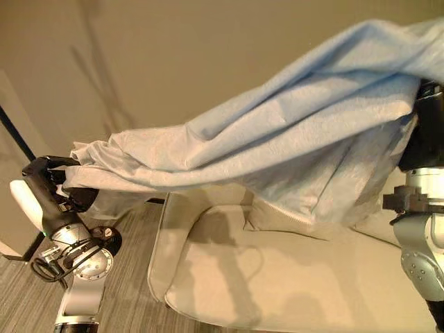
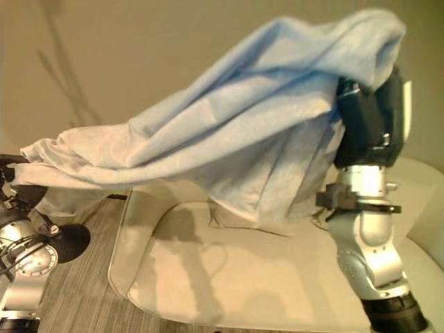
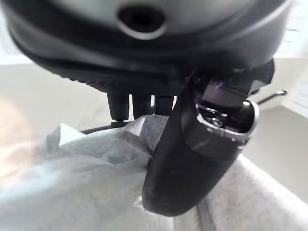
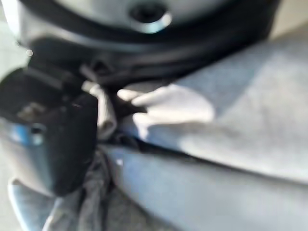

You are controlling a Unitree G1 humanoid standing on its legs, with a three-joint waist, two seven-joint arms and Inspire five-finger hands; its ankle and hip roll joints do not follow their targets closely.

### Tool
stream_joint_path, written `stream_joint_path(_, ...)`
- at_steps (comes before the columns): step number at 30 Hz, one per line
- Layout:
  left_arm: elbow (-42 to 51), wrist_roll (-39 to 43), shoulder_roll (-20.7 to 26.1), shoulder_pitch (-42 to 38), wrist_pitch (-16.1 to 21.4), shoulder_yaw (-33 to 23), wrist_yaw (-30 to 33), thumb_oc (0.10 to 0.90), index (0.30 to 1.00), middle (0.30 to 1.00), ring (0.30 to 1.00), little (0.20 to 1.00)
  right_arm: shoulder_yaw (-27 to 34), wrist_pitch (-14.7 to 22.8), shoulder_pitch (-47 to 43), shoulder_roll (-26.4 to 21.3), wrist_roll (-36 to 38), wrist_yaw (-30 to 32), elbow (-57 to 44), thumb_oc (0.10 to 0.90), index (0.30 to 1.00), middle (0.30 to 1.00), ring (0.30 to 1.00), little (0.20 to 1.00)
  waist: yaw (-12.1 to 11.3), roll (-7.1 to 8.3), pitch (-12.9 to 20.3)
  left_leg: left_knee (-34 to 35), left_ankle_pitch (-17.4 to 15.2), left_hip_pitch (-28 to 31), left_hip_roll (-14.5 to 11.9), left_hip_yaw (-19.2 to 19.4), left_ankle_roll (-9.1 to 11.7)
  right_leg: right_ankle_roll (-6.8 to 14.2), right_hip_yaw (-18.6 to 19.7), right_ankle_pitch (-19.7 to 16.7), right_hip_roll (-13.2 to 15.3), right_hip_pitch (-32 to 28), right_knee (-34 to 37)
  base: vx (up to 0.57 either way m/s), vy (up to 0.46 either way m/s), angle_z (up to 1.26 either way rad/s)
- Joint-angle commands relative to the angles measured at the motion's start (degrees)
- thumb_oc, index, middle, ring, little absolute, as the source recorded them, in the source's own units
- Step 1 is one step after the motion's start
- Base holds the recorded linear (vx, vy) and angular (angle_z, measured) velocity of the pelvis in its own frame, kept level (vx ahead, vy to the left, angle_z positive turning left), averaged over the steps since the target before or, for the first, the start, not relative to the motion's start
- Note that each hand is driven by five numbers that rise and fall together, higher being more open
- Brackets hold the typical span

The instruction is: Hang the clothes on the sofa on the clothes rack.

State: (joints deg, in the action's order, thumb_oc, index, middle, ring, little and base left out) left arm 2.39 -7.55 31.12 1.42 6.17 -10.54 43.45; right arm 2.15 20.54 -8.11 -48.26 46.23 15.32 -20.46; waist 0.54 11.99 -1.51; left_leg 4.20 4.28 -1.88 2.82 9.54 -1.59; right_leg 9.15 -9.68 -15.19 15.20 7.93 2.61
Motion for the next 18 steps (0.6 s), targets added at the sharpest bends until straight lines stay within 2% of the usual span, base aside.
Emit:
stream_joint_path(1, -0.35, -6.53, 3.08, -8.01, 5.14, -1.25, 4.65, 0.4, 0.3, 0.3, 0.3, 0.3, 1.2, 5.27, -13.93, -4.81, -0.28, -3.12, 0.81, 0.4, 0.3, 0.3, 0.3, 0.3, -1.24, -3.68, 0.91, 0.4, -5.01, 0.62, -2.11, -2.23, 0.74, 0.04, -2.57, 16.98, -3.25, -2.98, -18.81, -0.18, 0.147, -0.31)
stream_joint_path(4, 1.71, -9.38, 5.31, -3.56, 4.68, -6.9, 6.08, 0.4, 0.3, 0.3, 0.3, 0.3, 0.88, 4.89, -14.51, -6.93, -1.58, -5.21, 0.59, 0.4, 0.3, 0.3, 0.3, 0.3, -2.69, -3.61, 0.93, 0.26, -4.07, -0.02, -1.42, 0.51, -0.1, -0.9, -6.01, 22.52, -8.99, -2.9, -26.74, -0.16, 0.146, -0.36)
stream_joint_path(6, 2.25, -11.19, 6.32, 0.13, 4.3, -11.23, 7.21, 0.4, 0.3, 0.3, 0.3, 0.3, 0.91, 4.57, -15.01, -7.05, -3.85, -5.97, 0.95, 0.4, 0.3, 0.3, 0.3, 0.3, -4.19, -2.86, 1.33, 0.05, -3.19, -1.06, -0.77, 2.35, -0.17, -0.72, -8.26, 23.59, -11.57, -4.19, -28.37, -0.16, 0.052, -0.48)
stream_joint_path(8, 2.35, -12.08, 6.12, 2.5, 3.87, -14.8, 8.4, 0.4, 0.3, 0.3, 0.3, 0.3, 1.12, 4.74, -15.6, -5.25, -5.5, -5.48, 1.31, 0.4, 0.3, 0.3, 0.3, 0.3, -5.99, -1.98, 1.73, -0.63, -2.43, -3.02, -0.39, 4.46, 0.0, -1.57, -9.12, 25.03, -12.62, -6.84, -25.63, -0.17, -0.011, -0.6)
stream_joint_path(9, 2.54, -12.1, 6.13, 2.7, 3.83, -14.99, 8.36, 0.4, 0.3, 0.3, 0.3, 0.3, 1.02, 4.72, -15.66, -5.1, -5.6, -5.42, 1.26, 0.4, 0.3, 0.3, 0.3, 0.3, -6.05, -1.97, 1.78, -0.84, -2.22, -3.24, -0.64, 4.69, 0.06, -1.8, -9.06, 24.64, -12.85, -6.82, -25.24, -0.24, -0.104, -0.57)
stream_joint_path(10, 2.7, -11.99, 5.53, 5.99, 4.08, -19.05, 8.55, 0.4, 0.3, 0.3, 0.3, 0.3, 0.45, 4.39, -15.77, -3.13, -7.93, -3.82, 1.16, 0.4, 0.3, 0.3, 0.3, 0.3, -9.34, -1.36, 1.82, -1.95, -0.35, -6.71, -1.63, 7.24, 1.18, -5.87, -8.89, 29.36, -14.22, -11.46, -16.99, -0.22, -0.131, -0.46)
stream_joint_path(11, 2.79, -11.78, 4.75, 6.71, 4.05, -20.0, 8.45, 0.4, 0.3, 0.3, 0.3, 0.3, -0.01, 4.17, -16.14, -2.07, -8.43, -3.94, 0.97, 0.4, 0.3, 0.3, 0.3, 0.3, -10.42, -1.15, 2.16, -1.99, 0.34, -7.6, -1.88, 8.2, 1.33, -7.09, -7.41, 29.84, -15.58, -12.98, -12.62, -0.21, -0.124, -0.52)
stream_joint_path(12, 2.83, -11.77, 4.74, 6.76, 4.04, -20.05, 8.43, 0.4, 0.3, 0.3, 0.3, 0.3, -0.06, 4.16, -16.16, -2.04, -8.45, -3.92, 0.97, 0.4, 0.3, 0.3, 0.3, 0.3, -10.51, -1.17, 2.16, -1.99, 0.32, -7.54, -1.95, 8.31, 1.36, -7.11, -7.29, 29.7, -15.65, -13.09, -12.4, -0.18, -0.077, -1.0)
stream_joint_path(13, 2.57, -10.65, 2.75, 8.37, 4.5, -21.45, 8.2, 0.4, 0.3, 0.3, 0.3, 0.3, 0.46, 4.48, -16.75, -0.81, -9.79, -3.05, 1.55, 0.4, 0.3, 0.3, 0.3, 0.3, -11.78, -1.58, 2.33, -1.96, 1.33, -9.37, -2.15, 8.41, 1.82, -6.95, -5.74, 28.91, -16.84, -13.74, -7.27, -0.19, -0.058, -1.02)
stream_joint_path(16, 3.3, -9.04, 1.1, 8.8, 6.26, -20.77, 5.64, 0.4, 0.3, 0.3, 0.3, 0.3, 2.33, 3.44, -14.05, 0.7, -14.94, -1.38, 0.45, 0.4, 0.3, 0.3, 0.3, 0.3, -12.61, -3.75, 1.85, -2.24, 4.17, -12.74, -2.62, 6.07, 2.89, -7.61, -3.97, 26.45, -18.13, -14.25, -2.27, -0.21, -0.048, -0.28)
stream_joint_path(18, 4.29, -10.4, 1.01, 9.42, 6.93, -19.19, 4.41, 0.4, 0.3, 0.3, 0.3, 0.3, 3.89, 3.3, -12.19, 0.56, -19.07, 0.32, 0.43, 0.4, 0.3, 0.3, 0.3, 0.3, -12.68, -5.17, 1.05, -2.93, 5.72, -14.45, -2.61, 3.96, 3.73, -7.79, -4.26, 25.44, -18.41, -14.44, -0.79, -0.2, -0.012, -0.02)
